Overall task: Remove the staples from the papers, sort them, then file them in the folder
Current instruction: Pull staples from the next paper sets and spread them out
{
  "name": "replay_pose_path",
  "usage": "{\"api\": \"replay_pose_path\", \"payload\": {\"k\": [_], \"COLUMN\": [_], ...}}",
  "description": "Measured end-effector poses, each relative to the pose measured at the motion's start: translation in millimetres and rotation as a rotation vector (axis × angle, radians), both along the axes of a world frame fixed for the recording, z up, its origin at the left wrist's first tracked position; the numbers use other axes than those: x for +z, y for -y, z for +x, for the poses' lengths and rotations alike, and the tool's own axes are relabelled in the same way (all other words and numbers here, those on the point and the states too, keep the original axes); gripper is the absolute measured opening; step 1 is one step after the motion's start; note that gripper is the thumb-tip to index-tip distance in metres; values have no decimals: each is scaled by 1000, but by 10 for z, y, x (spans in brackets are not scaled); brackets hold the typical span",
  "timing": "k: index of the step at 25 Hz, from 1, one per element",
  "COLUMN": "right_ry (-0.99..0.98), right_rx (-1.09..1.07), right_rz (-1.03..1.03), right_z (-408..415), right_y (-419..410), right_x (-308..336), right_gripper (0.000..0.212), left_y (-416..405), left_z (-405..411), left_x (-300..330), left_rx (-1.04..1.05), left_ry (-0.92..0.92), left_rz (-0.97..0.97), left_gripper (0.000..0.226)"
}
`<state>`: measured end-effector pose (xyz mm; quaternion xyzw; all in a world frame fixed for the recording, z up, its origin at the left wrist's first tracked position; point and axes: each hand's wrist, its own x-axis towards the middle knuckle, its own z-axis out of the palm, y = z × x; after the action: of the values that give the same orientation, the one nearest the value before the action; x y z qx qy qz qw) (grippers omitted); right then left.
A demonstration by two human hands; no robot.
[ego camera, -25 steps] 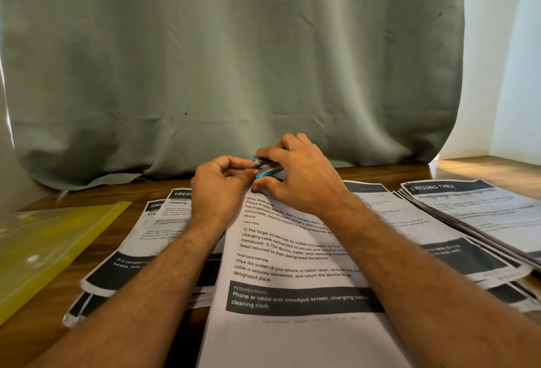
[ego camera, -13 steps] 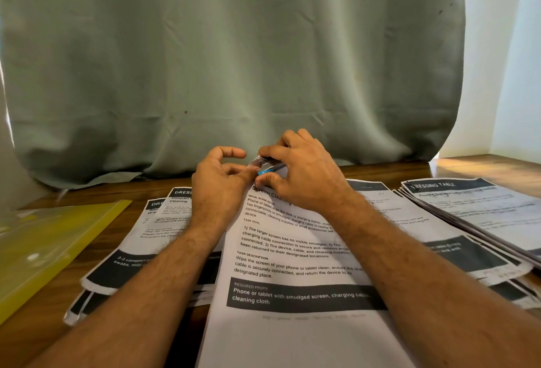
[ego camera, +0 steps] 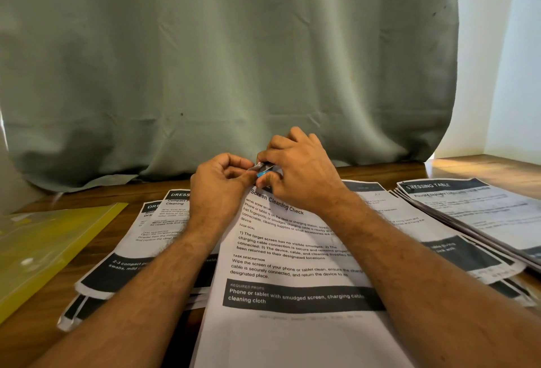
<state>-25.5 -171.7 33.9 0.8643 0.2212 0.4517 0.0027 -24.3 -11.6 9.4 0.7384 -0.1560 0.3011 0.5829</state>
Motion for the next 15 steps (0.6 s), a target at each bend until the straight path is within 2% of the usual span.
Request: {"api": "replay_pose_path", "payload": {"k": [2,5,9,11,15], "right_ry": [-3,-133,-256,-306,-613], "right_rx": [26,107,130,-19,-391], "right_rz": [27,135,455,593,517], "right_z": [3,-10,81,179,273], "right_y": [10,82,238,385,692], "right_x": [-1,28,86,88,-39], "right_gripper": [40,46,44,34,31], "left_y": [-4,-1,-26,-39,-53], "left_z": [10,3,55,89,125], "left_x": [5,15,-11,-19,-45], "left_rx": [-6,-33,-63,-77,-67], "left_ry": [-6,-22,-162,-227,-298], "left_rz": [-17,-33,-122,-193,-255], "left_gripper": [15,14,11,4,14]}}
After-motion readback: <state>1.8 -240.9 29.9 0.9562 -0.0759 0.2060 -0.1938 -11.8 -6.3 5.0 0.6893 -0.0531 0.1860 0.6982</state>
